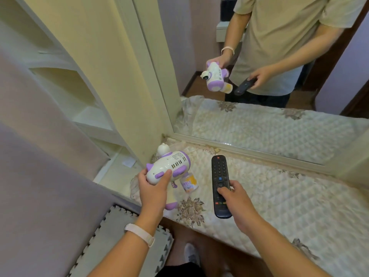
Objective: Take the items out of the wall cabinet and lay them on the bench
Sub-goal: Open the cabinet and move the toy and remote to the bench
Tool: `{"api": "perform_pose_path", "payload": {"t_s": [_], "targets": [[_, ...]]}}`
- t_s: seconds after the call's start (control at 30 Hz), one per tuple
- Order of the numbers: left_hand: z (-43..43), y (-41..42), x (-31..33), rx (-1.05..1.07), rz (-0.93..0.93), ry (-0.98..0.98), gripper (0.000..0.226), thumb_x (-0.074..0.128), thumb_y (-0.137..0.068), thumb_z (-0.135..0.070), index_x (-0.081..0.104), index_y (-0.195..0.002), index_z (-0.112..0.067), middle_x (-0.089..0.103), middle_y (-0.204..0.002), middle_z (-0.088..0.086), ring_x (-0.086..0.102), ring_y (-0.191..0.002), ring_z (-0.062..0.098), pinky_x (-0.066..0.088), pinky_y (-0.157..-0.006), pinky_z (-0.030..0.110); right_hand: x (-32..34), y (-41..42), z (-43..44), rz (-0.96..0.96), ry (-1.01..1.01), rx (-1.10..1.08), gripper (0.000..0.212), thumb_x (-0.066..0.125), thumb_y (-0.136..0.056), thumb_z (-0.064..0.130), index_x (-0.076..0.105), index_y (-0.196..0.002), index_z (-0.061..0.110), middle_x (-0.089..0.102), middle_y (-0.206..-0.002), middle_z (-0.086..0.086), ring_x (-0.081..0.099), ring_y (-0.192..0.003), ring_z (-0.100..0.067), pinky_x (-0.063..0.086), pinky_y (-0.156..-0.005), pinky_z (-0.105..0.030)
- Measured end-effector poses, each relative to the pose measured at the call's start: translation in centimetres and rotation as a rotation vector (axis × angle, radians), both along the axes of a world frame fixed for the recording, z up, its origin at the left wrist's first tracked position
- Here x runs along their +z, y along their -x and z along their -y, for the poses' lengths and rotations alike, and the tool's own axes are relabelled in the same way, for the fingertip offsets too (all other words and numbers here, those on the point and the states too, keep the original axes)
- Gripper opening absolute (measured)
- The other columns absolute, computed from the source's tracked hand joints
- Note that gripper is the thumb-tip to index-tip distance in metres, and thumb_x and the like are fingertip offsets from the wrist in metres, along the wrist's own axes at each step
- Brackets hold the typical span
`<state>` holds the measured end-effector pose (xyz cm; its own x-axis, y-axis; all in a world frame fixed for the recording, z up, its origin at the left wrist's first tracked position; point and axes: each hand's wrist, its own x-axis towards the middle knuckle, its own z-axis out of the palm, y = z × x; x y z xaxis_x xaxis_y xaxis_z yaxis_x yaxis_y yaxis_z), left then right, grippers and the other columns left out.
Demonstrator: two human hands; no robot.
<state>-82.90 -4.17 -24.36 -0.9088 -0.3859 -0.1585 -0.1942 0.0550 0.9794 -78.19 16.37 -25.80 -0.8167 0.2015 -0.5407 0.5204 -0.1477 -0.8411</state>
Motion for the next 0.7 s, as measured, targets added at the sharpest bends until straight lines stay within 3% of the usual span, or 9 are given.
{"api": "perform_pose_path", "payload": {"t_s": [0.2, 0.33, 0.53, 0.7], "targets": [[-0.3, 4.2, -2.3, 0.02, 0.046, -0.051, 0.051, 0.082, -0.075, -0.027, 0.048, -0.113, -0.034, 0.064, -0.112, -0.002, 0.068, -0.098, 0.02, 0.059, -0.078, 0.045, -2.2, 4.0, -0.1, 0.069, 0.04, 0.006, 0.017, 0.054, -0.095, 0.01, 0.051, -0.109, 0.017, 0.067, -0.098, -0.011, 0.069, -0.079, -0.024, 0.052, -0.06, -0.031], [0.1, 7.3, -3.8, 0.007, 0.049, -0.043, 0.052, 0.081, -0.077, -0.02, 0.046, -0.116, -0.028, 0.062, -0.113, 0.0, 0.066, -0.099, 0.018, 0.056, -0.065, 0.027, -4.0, 7.2, 0.1, 0.141, 0.025, -0.006, 0.02, 0.056, -0.092, 0.008, 0.049, -0.11, 0.013, 0.067, -0.101, -0.014, 0.069, -0.081, -0.027, 0.055, -0.067, -0.037], [0.5, 11.8, -6.4, -0.008, 0.054, -0.075, 0.053, 0.083, -0.074, -0.015, 0.048, -0.111, -0.028, 0.062, -0.112, 0.001, 0.066, -0.096, 0.013, 0.056, -0.066, 0.02, -6.8, 11.8, 0.8, 0.242, -0.048, -0.002, 0.023, 0.059, -0.089, 0.01, 0.049, -0.11, 0.014, 0.066, -0.104, -0.015, 0.069, -0.088, -0.03, 0.055, -0.078, -0.043], [0.8, 15.5, -8.9, -0.051, 0.074, -0.088, 0.058, 0.084, -0.073, -0.014, 0.048, -0.118, -0.021, 0.06, -0.115, 0.0, 0.064, -0.099, 0.006, 0.056, -0.074, 0.018, -9.2, 15.2, 1.9, 0.335, -0.073, -0.042, 0.023, 0.06, -0.089, 0.01, 0.05, -0.109, 0.013, 0.067, -0.104, -0.017, 0.069, -0.089, -0.031, 0.055, -0.075, -0.041]]}}
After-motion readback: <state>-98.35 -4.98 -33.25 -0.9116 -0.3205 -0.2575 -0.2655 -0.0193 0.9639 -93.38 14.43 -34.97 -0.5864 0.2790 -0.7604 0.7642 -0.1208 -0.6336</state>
